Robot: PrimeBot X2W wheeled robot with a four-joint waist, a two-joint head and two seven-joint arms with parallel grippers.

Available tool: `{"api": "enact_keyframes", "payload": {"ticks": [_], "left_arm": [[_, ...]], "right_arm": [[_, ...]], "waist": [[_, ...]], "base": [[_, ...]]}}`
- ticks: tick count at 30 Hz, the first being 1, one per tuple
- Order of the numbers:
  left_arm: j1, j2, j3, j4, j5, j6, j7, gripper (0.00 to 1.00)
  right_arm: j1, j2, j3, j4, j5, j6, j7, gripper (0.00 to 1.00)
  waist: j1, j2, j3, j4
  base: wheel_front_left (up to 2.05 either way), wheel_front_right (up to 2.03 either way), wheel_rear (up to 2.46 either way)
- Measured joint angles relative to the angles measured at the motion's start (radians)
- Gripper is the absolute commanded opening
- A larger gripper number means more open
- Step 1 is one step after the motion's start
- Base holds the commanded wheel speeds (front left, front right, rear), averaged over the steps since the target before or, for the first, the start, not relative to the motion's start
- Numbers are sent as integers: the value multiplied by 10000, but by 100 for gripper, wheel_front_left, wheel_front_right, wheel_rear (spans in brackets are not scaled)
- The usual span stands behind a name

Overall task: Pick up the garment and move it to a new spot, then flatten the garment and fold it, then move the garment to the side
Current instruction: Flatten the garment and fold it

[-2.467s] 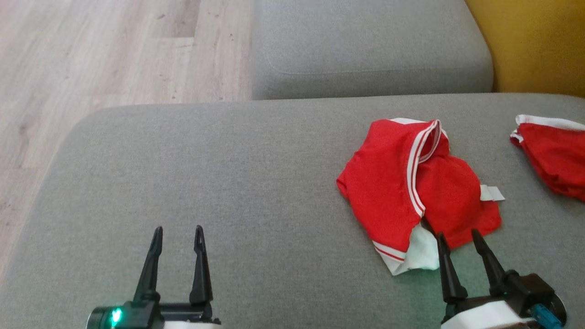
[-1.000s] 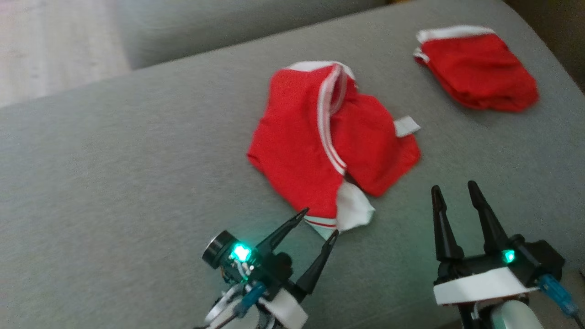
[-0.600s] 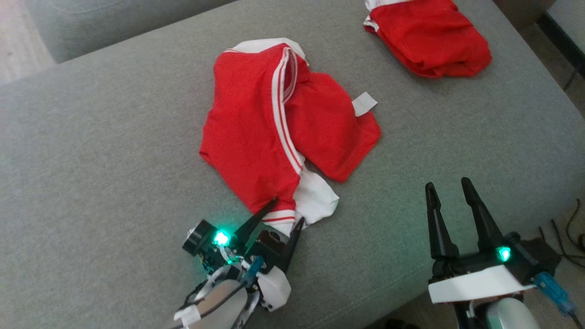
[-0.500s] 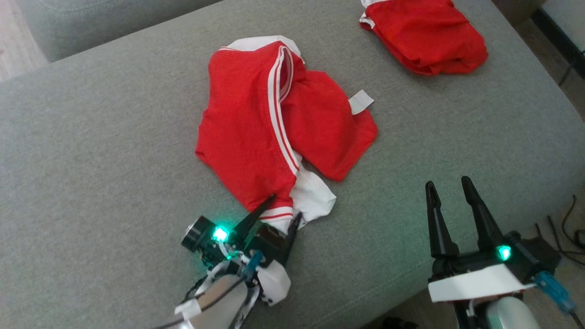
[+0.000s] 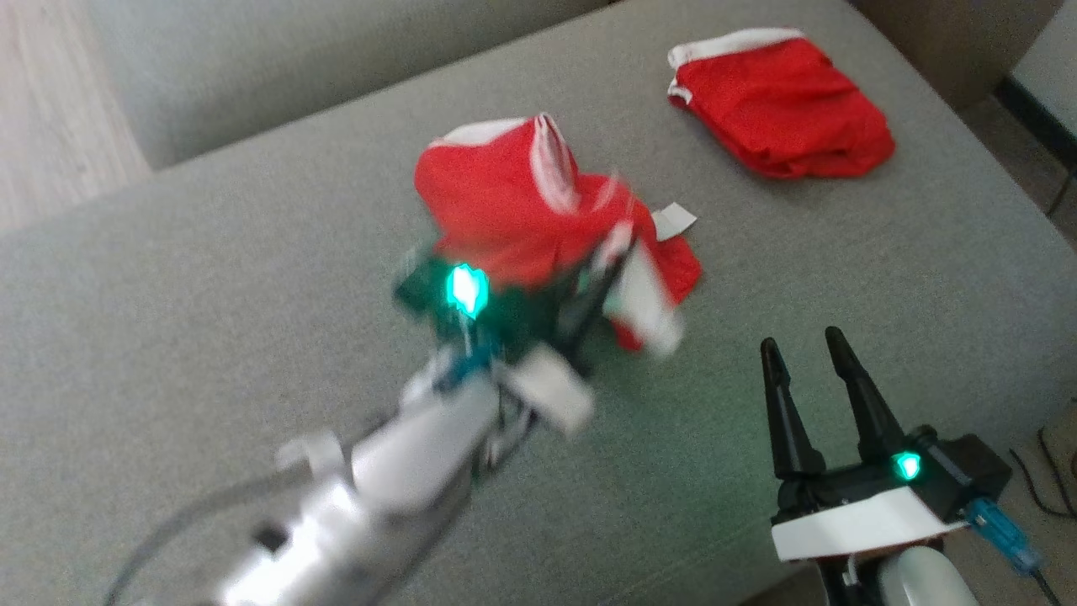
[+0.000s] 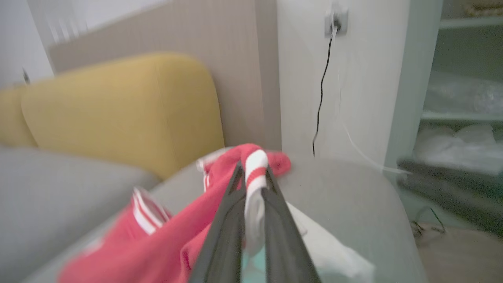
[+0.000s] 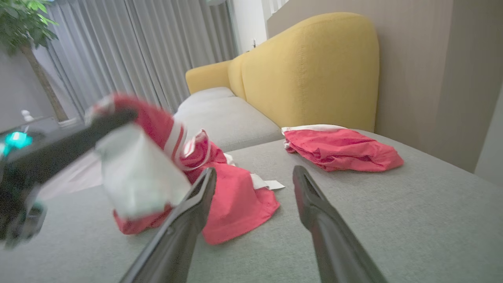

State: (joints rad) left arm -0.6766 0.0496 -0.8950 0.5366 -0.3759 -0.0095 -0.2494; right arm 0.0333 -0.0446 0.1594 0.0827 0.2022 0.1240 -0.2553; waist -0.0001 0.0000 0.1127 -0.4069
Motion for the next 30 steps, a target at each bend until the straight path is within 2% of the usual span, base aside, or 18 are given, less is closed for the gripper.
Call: {"api": "enact_keyframes", "payload": {"ticks": [3,6,12,16,20,26,27,28,30], "left_arm": [[-1754,-19,249,-205,-368,-125,-31,0],[-3480,-111,573,368,-362,-328,-77,0],[-6427,-224,2082,1639,-228,-345,-86,0],[-7442,-75,2556,1806,15,-357,-128,0],[-6539,625,2807,2523,75,-418,-148,0],[-2464,1923,2928,3308,-203,-698,-100,0],[-1854,2082,3089,3319,-232,-698,-98,75],[-1295,2234,3289,3335,-364,-654,-86,100],[-404,2529,3754,3254,-474,-393,-71,100]], "right_arm": [[0,-6,207,8,263,0,0,100],[-4,-4,428,8,265,0,0,100],[41,-6,445,-94,414,0,0,100],[46,-6,288,-167,533,0,0,100],[60,-6,-50,-311,583,0,0,100],[223,-4,-581,-520,569,0,0,100],[219,-4,-660,-533,502,0,0,100],[211,-4,-698,-537,441,0,-2,100],[208,-4,-736,-545,337,0,0,100]], "waist": [[0,0,-380,-24],[0,0,-668,-135],[-1,0,-890,-209],[-1,0,-767,45],[-1,0,-680,484],[1,0,-491,1222],[2,0,-437,1336],[2,0,-373,1442],[1,0,-232,1622]], "base": [[0,0,0],[0,0,0],[0,0,0],[0,0,0],[0,0,0],[0,0,0],[0,0,0],[0,0,0],[0,0,0]]}}
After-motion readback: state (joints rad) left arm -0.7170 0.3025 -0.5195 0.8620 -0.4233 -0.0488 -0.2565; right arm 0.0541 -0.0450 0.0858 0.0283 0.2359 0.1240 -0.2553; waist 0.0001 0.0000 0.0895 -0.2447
